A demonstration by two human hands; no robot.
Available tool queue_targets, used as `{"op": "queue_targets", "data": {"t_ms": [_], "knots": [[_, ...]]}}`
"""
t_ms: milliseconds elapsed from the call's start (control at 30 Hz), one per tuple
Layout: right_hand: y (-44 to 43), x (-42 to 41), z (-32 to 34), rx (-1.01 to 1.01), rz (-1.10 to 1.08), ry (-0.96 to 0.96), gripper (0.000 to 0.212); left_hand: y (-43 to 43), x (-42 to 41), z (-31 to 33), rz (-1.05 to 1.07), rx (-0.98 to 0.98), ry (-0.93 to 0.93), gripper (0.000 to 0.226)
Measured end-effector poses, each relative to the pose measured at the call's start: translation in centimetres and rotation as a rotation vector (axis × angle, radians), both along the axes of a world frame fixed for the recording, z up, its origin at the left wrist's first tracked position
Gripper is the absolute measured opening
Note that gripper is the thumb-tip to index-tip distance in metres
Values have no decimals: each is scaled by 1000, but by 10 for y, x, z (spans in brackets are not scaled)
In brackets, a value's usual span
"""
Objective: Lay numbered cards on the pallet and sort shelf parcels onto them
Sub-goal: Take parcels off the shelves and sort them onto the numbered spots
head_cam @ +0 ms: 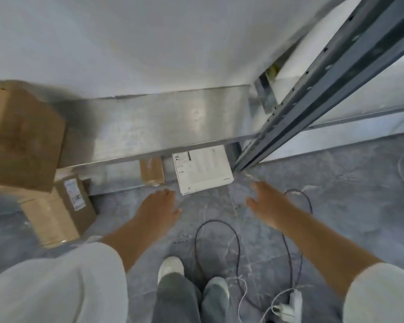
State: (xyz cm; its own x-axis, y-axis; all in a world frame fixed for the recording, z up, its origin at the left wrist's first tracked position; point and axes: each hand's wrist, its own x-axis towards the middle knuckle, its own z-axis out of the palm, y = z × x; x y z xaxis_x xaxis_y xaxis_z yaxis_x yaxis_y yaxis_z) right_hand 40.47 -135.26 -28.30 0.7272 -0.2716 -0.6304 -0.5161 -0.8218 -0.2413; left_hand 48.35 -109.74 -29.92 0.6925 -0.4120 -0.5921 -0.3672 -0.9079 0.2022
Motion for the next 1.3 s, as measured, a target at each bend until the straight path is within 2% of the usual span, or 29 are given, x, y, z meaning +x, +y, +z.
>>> {"op": "queue_targets", "data": {"t_ms": [100,233,367,500,567,667,767,833,867,967,1000,1100,1300], "knots": [[-5,15,-69,-12,1,63,47,-19,17,-56,-49,-11,-48,37],[-3,48,-146,63,-29,12,44,-36,49,-129,66,-33,-72,40],[-12,86,-221,46,-103,-11,54,-38,83,-203,319,-121,-58,35],[-23,114,-289,56,-257,16,76,-29,96,-272,495,-205,-40,37],[-26,120,-317,103,-316,41,78,-29,94,-299,481,-148,-88,41],[-30,126,-354,295,-510,-91,71,-36,92,-332,361,-128,-260,38],[-30,132,-368,409,-654,-193,69,-45,91,-348,407,-120,-376,34],[-34,134,-371,459,-698,-210,74,-56,88,-352,436,-87,-377,39],[-36,135,-371,489,-704,-208,75,-62,87,-351,536,-152,-318,41],[-32,125,-364,534,-695,-191,71,-69,90,-345,971,-498,32,46],[-29,116,-361,530,-695,-190,66,-68,91,-343,1034,-563,104,47],[-20,85,-343,546,-706,-191,57,-55,78,-328,1012,-597,175,47],[9,35,-255,595,-740,-209,57,-29,41,-249,1034,-608,126,44]]}}
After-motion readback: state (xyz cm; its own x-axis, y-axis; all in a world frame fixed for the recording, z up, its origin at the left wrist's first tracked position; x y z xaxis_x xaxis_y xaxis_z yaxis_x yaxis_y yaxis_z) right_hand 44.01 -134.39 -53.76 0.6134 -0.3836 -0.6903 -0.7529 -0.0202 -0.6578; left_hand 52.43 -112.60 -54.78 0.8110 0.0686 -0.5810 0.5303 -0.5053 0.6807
